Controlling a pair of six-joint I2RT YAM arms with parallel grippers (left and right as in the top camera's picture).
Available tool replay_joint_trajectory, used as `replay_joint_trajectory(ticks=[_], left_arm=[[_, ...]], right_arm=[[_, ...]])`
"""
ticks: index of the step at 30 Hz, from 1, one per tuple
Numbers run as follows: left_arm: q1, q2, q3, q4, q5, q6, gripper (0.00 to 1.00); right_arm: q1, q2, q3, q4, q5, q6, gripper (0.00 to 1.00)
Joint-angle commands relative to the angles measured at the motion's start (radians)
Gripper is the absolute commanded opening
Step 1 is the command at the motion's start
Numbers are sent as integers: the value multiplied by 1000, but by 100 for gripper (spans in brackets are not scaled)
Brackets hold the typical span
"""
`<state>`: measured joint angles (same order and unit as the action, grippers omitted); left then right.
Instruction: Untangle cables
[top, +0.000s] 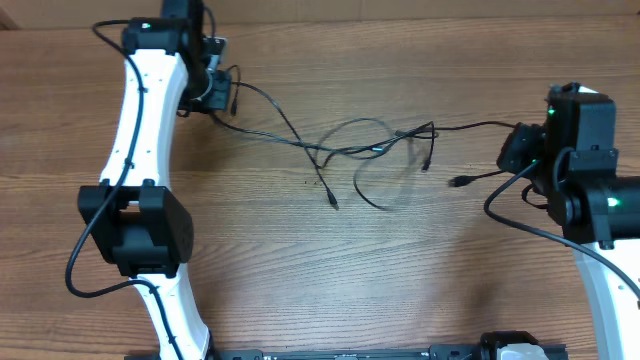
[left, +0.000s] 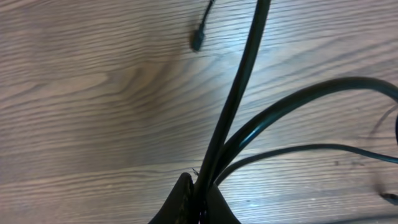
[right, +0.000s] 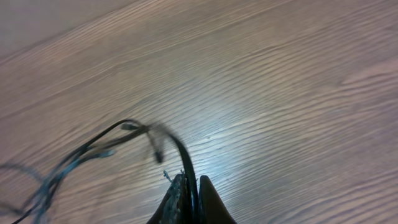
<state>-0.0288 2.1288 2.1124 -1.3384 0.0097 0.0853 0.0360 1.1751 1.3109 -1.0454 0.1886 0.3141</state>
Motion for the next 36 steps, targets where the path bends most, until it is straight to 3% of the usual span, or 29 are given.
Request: replay_joint_trajectory(ticks=[1, 13, 23, 29, 36], left_arm=[[43, 10, -3, -4, -13, 3, 4], [137, 10, -3, -23, -27, -49, 4], [307, 10, -3, -26, -39, -231, 5], [386, 10, -3, -26, -39, -407, 4], [407, 10, -3, -21, -42, -449, 5]], right_arm=[[-33, -14, 22, 0, 35, 3, 4], [-95, -14, 21, -24, 103, 5, 4], [-180, -14, 21, -68, 320, 5, 4], [-296, -13, 21, -68, 285, 39, 4], [-380, -3, 20, -68, 229, 53, 4]])
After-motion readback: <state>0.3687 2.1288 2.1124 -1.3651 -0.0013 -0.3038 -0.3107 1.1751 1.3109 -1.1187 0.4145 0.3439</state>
